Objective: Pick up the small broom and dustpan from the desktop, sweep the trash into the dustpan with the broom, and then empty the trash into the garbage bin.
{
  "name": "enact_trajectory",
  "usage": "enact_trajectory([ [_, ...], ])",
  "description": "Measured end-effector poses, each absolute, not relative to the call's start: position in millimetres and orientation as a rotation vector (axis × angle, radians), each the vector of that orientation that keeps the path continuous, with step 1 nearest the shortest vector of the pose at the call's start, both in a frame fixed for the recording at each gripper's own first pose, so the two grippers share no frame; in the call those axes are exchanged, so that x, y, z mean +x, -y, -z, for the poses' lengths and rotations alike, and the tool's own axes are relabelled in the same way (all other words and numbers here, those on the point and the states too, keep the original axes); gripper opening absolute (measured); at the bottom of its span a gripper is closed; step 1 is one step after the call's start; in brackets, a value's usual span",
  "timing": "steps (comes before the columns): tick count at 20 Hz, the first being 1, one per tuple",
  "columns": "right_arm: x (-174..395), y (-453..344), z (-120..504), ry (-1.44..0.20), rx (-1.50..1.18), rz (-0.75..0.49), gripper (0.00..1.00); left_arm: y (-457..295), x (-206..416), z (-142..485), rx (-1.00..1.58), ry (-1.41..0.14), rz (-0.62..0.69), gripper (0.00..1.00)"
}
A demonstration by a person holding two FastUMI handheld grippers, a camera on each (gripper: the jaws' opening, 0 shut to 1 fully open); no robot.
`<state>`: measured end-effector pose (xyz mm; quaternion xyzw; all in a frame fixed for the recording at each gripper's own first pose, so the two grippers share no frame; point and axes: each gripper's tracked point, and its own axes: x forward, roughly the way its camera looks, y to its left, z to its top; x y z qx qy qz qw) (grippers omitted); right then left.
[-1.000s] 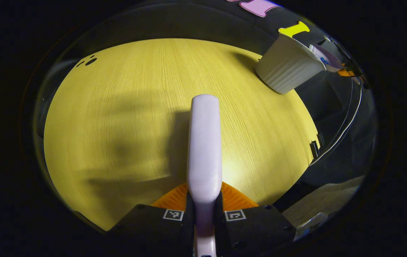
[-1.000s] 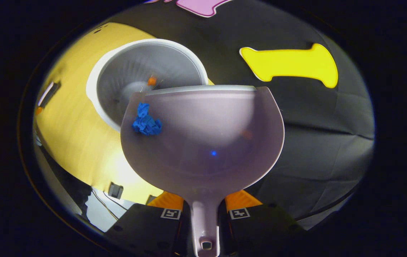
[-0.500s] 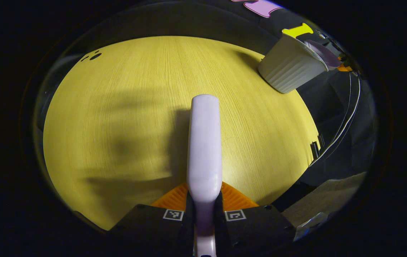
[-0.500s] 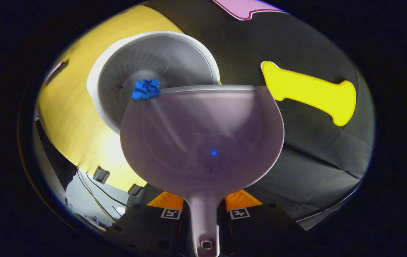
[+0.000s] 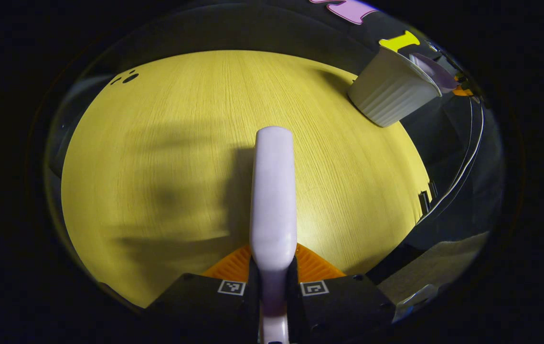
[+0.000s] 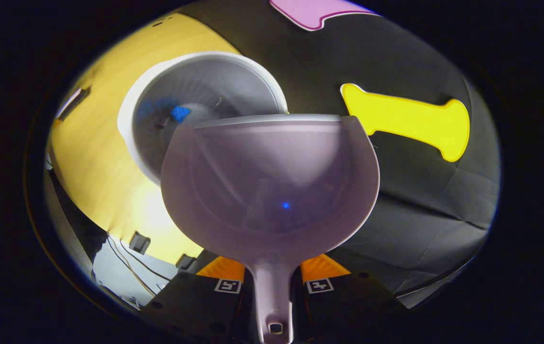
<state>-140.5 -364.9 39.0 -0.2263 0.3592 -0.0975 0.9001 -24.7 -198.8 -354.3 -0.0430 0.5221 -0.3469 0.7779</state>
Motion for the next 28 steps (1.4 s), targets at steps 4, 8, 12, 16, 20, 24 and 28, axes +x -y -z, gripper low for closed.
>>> enact_trajectory([
  [4, -158.1, 356.3, -41.9, -0.667, -0.368, 0.186, 0.34, 201.5, -21.7, 351.0, -0.076, -1.122, 0.746, 0.28],
  [8, -180.5, 344.7, -48.0, -0.6, -0.284, 0.17, 0.34, 203.6, -17.8, 346.4, -0.051, -1.111, 0.742, 0.26],
  [12, -208.4, 312.9, -51.4, -0.516, -0.212, 0.116, 0.34, 202.5, -11.1, 342.4, -0.029, -1.104, 0.733, 0.27],
  [16, -226.6, 260.6, -51.1, -0.428, -0.134, 0.045, 0.34, 200.4, -7.1, 339.7, -0.007, -1.095, 0.72, 0.28],
  [20, -231.0, 188.0, -37.3, -0.375, -0.056, -0.079, 0.34, 195.2, -4.3, 337.1, 0.014, -1.093, 0.707, 0.27],
  [24, -227.9, 115.5, -3.9, -0.379, 0.015, -0.193, 0.34, 190.7, -1.0, 336.9, 0.044, -1.086, 0.696, 0.28],
  [28, -216.7, 53.9, 36.3, -0.42, 0.085, -0.288, 0.34, 185.7, 3.9, 336.4, 0.077, -1.07, 0.668, 0.27],
])
